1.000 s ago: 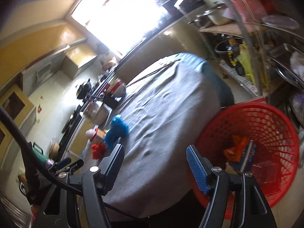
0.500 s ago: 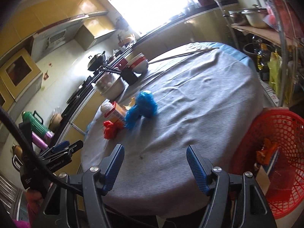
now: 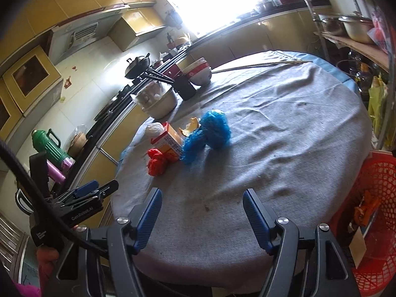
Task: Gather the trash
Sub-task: 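Move both open tools back over the table items, then grasp the red plastic bag with the left tool while the right tool grasps the blue bag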
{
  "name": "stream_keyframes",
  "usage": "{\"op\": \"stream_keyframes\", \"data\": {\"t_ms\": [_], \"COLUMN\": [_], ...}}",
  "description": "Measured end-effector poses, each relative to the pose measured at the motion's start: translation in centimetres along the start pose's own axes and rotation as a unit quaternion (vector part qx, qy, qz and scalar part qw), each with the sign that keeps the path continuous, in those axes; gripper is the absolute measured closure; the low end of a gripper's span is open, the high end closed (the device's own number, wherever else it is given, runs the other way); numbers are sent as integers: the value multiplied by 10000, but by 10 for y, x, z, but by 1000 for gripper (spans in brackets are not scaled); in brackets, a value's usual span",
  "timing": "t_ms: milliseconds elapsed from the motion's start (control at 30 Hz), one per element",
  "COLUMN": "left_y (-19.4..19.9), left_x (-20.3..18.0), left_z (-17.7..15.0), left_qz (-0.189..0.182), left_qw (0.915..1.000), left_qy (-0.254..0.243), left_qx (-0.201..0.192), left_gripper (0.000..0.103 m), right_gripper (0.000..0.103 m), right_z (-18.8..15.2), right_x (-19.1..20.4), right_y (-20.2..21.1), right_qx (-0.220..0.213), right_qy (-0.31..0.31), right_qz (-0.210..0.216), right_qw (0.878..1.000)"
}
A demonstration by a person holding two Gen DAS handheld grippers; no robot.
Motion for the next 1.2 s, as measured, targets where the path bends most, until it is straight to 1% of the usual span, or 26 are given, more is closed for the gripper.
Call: {"op": "stream_keyframes", "data": {"t_ms": [300, 700, 767, 933, 1033, 1200], "left_y": [-6, -17, -22, -38, -46, -64], "left_x": [4, 12, 16, 33, 42, 57], "left_z": [-3, -8, -10, -16, -18, -13], "left_qz": [6, 42, 1, -149, -178, -367], "left_qw": [10000, 9997, 9994, 9965, 9949, 9906], "left_qy": [72, 149, 239, 642, 785, 1117], "left_qx": [65, 163, 241, 512, 600, 705], "left_gripper": [31, 31, 31, 31, 31, 31], "right_gripper": [31, 31, 31, 31, 31, 31], "right_z": [6, 18, 21, 28, 33, 44], "right_x": [17, 31, 32, 31, 28, 12], "right_y": [-16, -47, -54, -75, -89, -117], "right_qx": [44, 162, 197, 298, 320, 466], "right_qy": [87, -136, -218, -517, -632, -1180], "right_qz": [171, 342, 352, 411, 344, 214], "right_qw": [9998, 9992, 9989, 9974, 9969, 9917]}}
Point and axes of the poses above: each gripper's, at about its wrist camera, not at the fingertips, and y roughly against the way its jaws point, x to its left, z to its top, the point moved 4 cm from there along -y, roughly the way its jaws point, and after that the axes turned 10 degrees about -x, right-handed, at the moved point
